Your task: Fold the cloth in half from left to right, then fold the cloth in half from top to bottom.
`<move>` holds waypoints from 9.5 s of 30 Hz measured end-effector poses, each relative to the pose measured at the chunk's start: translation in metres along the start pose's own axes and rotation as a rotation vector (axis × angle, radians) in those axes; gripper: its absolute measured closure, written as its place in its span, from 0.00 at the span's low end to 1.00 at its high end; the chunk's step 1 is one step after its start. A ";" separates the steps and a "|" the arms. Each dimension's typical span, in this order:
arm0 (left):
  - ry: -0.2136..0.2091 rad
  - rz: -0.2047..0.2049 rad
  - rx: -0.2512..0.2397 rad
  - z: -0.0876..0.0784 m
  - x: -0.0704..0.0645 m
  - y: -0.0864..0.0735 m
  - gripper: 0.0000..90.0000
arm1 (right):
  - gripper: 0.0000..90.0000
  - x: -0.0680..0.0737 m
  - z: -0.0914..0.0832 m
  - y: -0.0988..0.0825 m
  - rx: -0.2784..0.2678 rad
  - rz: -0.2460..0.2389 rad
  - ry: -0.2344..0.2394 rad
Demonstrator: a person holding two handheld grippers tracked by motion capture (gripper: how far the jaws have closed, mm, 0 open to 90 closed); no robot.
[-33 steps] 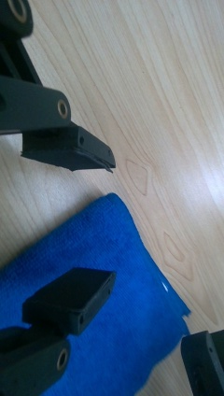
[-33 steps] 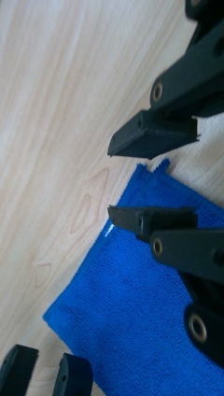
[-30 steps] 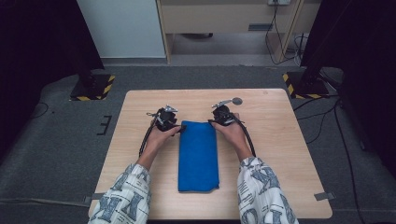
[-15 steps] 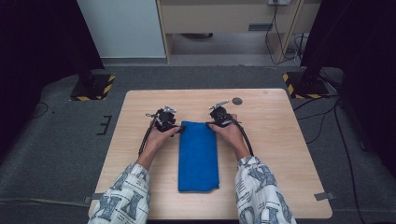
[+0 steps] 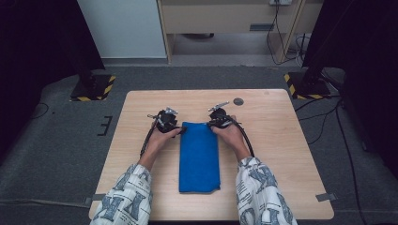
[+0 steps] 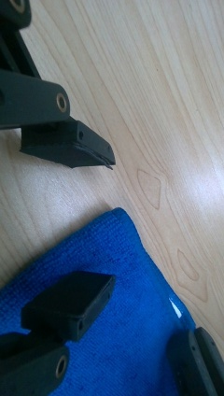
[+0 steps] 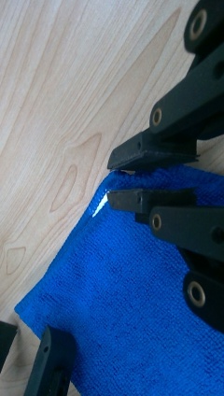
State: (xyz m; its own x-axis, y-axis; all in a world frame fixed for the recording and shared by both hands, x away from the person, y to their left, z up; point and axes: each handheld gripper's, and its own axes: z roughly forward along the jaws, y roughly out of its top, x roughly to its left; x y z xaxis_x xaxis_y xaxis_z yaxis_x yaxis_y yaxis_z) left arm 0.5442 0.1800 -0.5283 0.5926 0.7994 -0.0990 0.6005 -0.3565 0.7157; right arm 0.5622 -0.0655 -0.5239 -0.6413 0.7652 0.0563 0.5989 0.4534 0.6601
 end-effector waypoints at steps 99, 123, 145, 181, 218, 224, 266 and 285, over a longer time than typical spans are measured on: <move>-0.018 0.120 -0.164 -0.091 -0.057 0.014 0.98 | 0.96 0.042 -0.109 -0.010 -0.250 -0.128 0.041; -0.092 0.166 -0.172 -0.115 -0.086 -0.015 0.98 | 0.96 0.058 -0.133 -0.051 -0.265 -0.147 0.117; -0.123 0.149 -0.173 -0.121 -0.093 -0.035 0.97 | 0.96 0.070 -0.136 -0.069 -0.256 -0.162 0.133; -0.175 0.155 -0.123 -0.125 -0.104 -0.065 0.96 | 0.95 0.087 -0.137 -0.103 -0.218 -0.154 0.195; -0.182 0.159 -0.027 -0.124 -0.110 -0.099 0.80 | 0.84 0.097 -0.129 -0.132 -0.133 -0.158 0.225; -0.184 0.148 -0.060 -0.131 -0.110 -0.099 0.79 | 0.81 0.098 -0.132 -0.133 -0.131 -0.154 0.233; -0.158 0.201 -0.033 -0.111 -0.119 -0.095 0.74 | 0.59 0.105 -0.142 -0.128 -0.159 -0.111 0.243; -0.107 0.288 0.037 -0.113 -0.124 -0.109 0.59 | 0.43 0.110 -0.121 -0.141 -0.075 -0.158 0.182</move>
State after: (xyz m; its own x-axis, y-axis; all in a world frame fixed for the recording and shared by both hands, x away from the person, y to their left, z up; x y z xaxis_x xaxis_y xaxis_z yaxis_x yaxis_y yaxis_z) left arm 0.3446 0.1740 -0.5158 0.7932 0.6082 0.0302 0.4178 -0.5796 0.6996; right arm 0.3495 -0.1005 -0.5202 -0.8038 0.5899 0.0773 0.4516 0.5204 0.7247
